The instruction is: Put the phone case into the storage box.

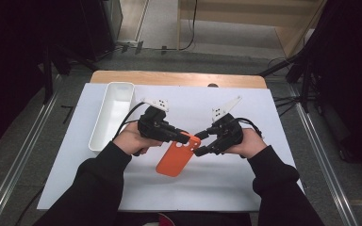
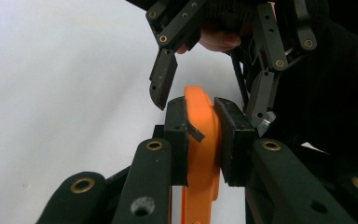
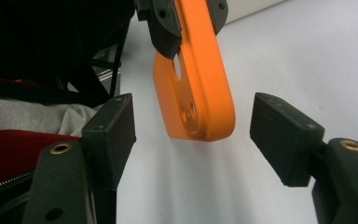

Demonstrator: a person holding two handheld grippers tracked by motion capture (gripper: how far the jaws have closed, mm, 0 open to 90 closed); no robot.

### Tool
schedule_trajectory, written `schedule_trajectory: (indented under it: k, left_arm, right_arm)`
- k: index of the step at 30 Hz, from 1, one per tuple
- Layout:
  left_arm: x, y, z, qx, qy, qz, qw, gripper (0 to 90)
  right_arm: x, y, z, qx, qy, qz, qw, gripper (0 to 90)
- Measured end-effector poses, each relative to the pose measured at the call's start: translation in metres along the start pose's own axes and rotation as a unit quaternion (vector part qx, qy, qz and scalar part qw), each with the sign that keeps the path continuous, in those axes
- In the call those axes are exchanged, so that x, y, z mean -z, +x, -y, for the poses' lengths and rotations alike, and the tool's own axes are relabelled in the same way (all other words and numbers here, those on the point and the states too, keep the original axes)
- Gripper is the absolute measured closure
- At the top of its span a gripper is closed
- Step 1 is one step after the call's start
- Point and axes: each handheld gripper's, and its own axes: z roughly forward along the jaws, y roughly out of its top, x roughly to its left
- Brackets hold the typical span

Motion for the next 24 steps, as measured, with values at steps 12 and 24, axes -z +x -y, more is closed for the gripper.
schedule_trajectory:
  k: [12,24]
  left_arm:
    - [-0.0026,-0.0009,0.0004,-0.005,0.004,0.013,0.9999,76.3]
    - [-0.0042,-0.0016,0.0006,-0.008,0.007,0.022,0.9997,76.3]
  right_arm:
    - [0.0024,-0.0029,0.0005,-0.014,-0.010,-0.016,0.9997,47.4]
    - [-0.0015,-0.0042,0.0005,-0.007,-0.003,-0.036,0.9993,65.1]
